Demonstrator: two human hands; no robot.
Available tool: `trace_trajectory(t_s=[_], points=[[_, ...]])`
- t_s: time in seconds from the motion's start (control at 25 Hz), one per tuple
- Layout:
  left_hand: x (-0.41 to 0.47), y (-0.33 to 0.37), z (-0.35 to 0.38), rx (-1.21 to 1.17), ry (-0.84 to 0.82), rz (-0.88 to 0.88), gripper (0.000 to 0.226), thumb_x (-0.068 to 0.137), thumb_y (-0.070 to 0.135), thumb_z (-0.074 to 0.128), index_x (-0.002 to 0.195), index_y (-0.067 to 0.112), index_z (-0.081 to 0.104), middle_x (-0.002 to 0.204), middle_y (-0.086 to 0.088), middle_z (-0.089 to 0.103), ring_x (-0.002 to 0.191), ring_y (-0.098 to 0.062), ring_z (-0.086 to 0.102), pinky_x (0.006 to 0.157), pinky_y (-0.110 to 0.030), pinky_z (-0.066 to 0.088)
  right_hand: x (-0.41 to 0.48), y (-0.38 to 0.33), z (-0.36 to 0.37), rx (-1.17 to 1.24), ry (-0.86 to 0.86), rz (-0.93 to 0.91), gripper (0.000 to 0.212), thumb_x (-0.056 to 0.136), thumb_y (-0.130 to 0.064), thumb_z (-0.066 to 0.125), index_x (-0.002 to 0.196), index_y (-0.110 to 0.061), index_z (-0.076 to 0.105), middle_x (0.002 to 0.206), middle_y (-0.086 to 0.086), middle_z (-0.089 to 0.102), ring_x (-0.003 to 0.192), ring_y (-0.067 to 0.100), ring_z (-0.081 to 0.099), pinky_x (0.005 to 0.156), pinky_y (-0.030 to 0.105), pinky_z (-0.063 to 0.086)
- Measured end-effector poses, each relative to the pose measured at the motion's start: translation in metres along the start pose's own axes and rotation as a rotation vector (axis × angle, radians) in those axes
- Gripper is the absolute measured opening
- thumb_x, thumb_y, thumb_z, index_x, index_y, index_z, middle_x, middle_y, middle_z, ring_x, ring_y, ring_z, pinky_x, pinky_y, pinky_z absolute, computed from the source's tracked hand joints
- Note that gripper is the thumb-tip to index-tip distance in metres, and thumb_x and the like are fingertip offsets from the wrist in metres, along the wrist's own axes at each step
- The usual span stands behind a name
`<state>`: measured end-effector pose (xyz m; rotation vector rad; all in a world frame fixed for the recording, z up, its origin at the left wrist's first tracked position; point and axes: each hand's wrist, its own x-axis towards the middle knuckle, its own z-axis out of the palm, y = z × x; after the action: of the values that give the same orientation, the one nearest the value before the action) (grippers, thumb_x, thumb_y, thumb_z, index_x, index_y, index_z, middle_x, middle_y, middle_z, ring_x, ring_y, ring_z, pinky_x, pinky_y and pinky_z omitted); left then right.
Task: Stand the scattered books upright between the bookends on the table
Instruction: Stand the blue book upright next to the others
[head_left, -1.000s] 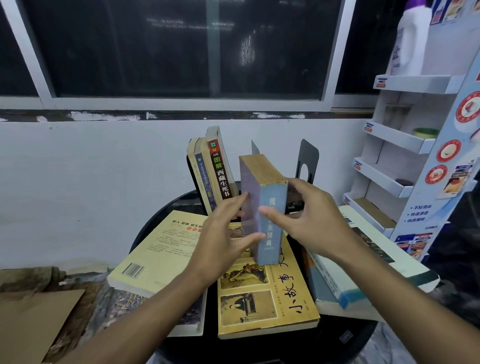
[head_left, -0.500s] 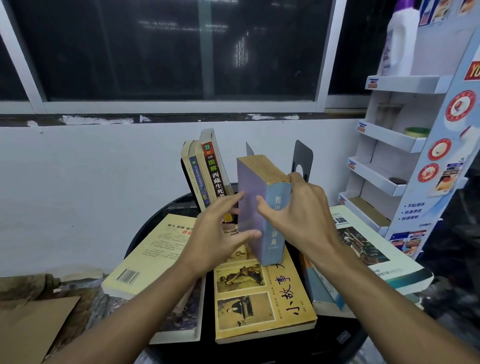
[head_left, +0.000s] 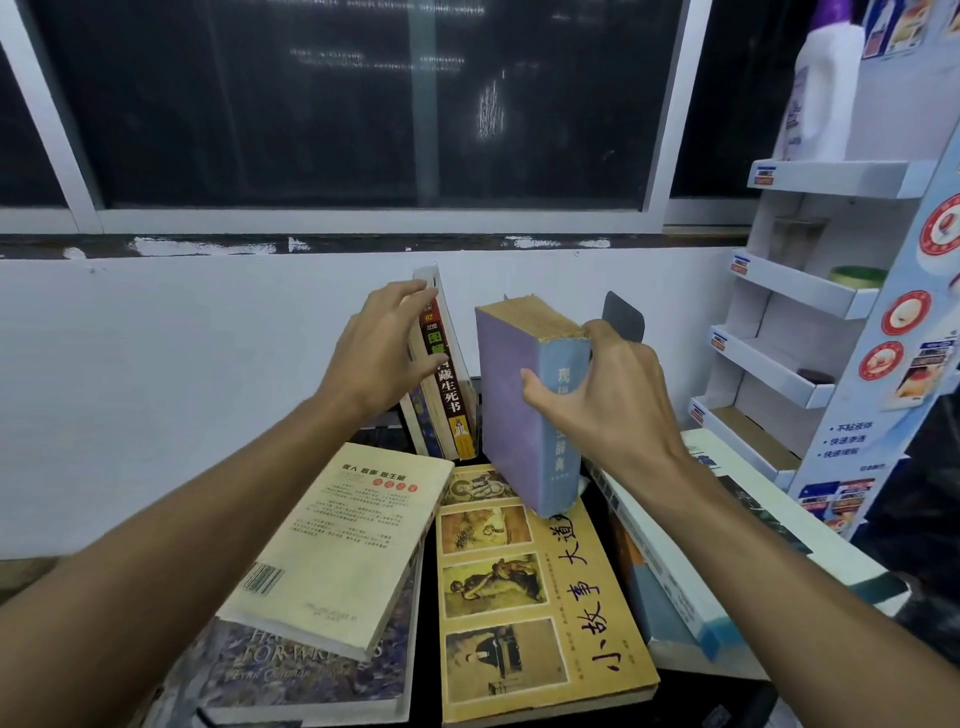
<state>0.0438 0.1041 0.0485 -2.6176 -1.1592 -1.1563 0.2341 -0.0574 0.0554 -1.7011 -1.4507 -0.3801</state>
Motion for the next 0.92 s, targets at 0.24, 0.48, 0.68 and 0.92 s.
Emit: trace_trajectory(t_s=[0.24, 0.48, 0.68, 0.92], points=[[0.032, -0.008, -0.003, 0.03, -0.1, -0.06, 0.07, 0.087, 0.027, 0.077, 0.148, 0.02, 0.042, 0.152, -0.001, 0.046, 0.137, -0.022, 0.045, 0.096, -0.043, 0.051, 0.027, -0.001, 0.028, 0.02, -0.016, 0.025, 0.042, 0.081, -0.044, 0.073, 0.091, -0.011, 0.05, 0.076, 0.003, 0.062, 0.068, 0.021, 0.059, 0.055, 0.032, 0.048], [0.04, -0.021, 0.002, -0.058, -0.155, -0.04, 0.039, 0.089, 0.029, 0.076, 0.122, 0.02, 0.057, 0.124, -0.002, 0.065, 0.108, -0.022, 0.065, 0.08, -0.039, 0.061, 0.045, 0.002, 0.056, 0.004, -0.017, 0.016, 0.042, 0.084, -0.045, 0.072, 0.093, -0.013, 0.046, 0.071, -0.002, 0.052, 0.064, 0.019, 0.055, 0.052, 0.027, 0.038], [0.035, -0.027, 0.005, -0.081, -0.136, -0.028, 0.043, 0.089, 0.031, 0.074, 0.127, 0.025, 0.054, 0.123, 0.001, 0.067, 0.105, -0.019, 0.067, 0.08, -0.042, 0.062, 0.054, 0.006, 0.081, 0.013, -0.001, 0.03, 0.047, 0.085, -0.044, 0.072, 0.105, -0.005, 0.055, 0.077, 0.006, 0.058, 0.071, 0.027, 0.059, 0.057, 0.033, 0.042], [0.031, -0.026, 0.008, -0.071, -0.1, -0.035, 0.046, 0.091, 0.032, 0.073, 0.131, 0.026, 0.051, 0.124, 0.002, 0.067, 0.106, -0.019, 0.067, 0.08, -0.041, 0.062, 0.057, 0.018, 0.114, 0.036, 0.026, 0.034, 0.05, 0.086, -0.044, 0.073, 0.109, -0.003, 0.058, 0.091, 0.014, 0.069, 0.08, 0.031, 0.066, 0.064, 0.037, 0.053]])
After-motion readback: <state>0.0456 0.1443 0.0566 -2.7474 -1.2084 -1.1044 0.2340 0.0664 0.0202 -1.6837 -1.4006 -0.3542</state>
